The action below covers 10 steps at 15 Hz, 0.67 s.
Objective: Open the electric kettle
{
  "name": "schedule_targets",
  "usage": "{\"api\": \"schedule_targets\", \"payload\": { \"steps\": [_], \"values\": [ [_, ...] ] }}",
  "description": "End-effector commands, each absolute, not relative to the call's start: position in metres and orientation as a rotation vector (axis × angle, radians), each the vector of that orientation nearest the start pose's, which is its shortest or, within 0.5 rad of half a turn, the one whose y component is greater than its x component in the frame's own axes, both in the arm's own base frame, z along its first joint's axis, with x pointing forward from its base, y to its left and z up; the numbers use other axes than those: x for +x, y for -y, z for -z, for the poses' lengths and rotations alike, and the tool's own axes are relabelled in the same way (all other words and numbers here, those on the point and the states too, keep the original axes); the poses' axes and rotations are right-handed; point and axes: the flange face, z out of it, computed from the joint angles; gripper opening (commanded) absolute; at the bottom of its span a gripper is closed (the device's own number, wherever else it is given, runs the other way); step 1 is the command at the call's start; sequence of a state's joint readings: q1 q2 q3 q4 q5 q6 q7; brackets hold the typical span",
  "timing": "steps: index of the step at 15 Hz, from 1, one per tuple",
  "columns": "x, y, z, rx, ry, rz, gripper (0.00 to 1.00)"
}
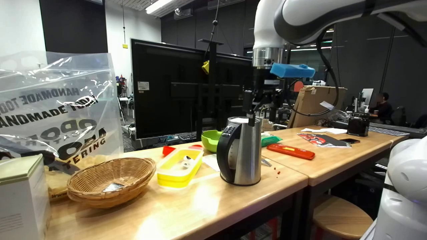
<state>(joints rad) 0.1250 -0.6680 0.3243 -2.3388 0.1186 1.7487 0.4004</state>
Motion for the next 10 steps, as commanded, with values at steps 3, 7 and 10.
{"api": "schedule_targets", "payload": {
  "steps": [3, 7, 10],
  "values": [
    [0.307, -0.191, -0.583, -3.192, -0.032, 0.245, 0.68],
    [0.303, -0.194, -0.592, -3.201, -0.019, 0.296, 0.36],
    [0.304, -0.196, -0.596, -3.215, 0.000, 0.321, 0.13]
  ]
}}
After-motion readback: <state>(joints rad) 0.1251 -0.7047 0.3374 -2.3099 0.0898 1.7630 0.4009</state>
